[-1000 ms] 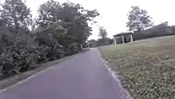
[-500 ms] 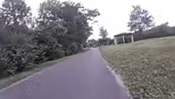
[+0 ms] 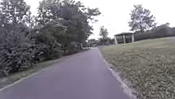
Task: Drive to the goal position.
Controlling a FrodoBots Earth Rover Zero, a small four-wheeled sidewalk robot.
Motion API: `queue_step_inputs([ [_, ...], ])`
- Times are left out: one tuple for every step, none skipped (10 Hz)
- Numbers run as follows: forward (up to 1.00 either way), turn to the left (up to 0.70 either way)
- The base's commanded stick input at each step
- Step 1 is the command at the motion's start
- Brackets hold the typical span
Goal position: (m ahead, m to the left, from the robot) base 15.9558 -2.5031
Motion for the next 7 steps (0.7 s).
queue_step_inputs([
  [0.7,0.0],
  [0.7,0.0],
  [0.7,0.0],
  [0.7,0.0],
  [0.7,0.0],
  [0.7,0.0],
  [0.7,0.0],
])
